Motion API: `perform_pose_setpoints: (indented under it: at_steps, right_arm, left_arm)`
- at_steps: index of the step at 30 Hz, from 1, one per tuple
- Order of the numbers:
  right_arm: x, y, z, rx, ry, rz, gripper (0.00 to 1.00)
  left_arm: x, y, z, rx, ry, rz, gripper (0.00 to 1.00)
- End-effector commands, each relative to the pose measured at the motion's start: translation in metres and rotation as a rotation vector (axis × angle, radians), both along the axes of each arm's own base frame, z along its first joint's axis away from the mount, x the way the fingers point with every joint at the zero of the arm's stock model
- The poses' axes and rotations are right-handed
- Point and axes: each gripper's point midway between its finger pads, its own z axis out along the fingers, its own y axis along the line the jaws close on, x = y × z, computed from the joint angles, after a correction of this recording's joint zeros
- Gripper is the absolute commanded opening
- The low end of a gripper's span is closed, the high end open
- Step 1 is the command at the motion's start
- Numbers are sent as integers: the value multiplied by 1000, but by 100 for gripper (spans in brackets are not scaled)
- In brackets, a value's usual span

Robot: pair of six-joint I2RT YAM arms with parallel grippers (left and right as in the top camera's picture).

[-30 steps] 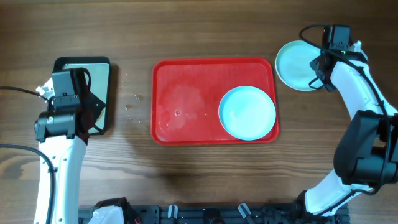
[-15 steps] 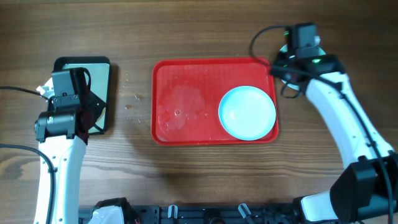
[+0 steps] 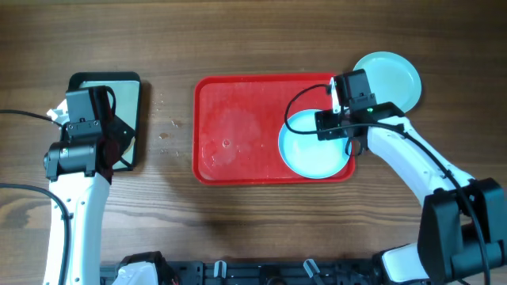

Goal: Clean dirty plates on tray and stack at the side
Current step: 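Move the right gripper to the remaining teal plate and grasp its rim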

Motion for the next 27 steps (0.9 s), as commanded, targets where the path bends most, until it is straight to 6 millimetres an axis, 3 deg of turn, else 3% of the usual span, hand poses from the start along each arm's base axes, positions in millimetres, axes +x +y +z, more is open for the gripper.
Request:
perform_pose_setpoints:
  at_steps: [1,5,13,27]
  right_arm:
    - [-15,-2,-26,-2,79,11,80]
    - [-18,-3,-37,3,111,-35,68]
    - [-23,-11,-38,-37,127,-57,69]
    - [-15,-30,-22,-129,68,-123,69]
  left_arm:
    - [0,-1,1,-13,-13,4,4]
    - [0,-2,1,-19,-14,0,4]
    - [0,-2,1,-19,-14,0,4]
    - [0,-2,1,-18,-14,0,4]
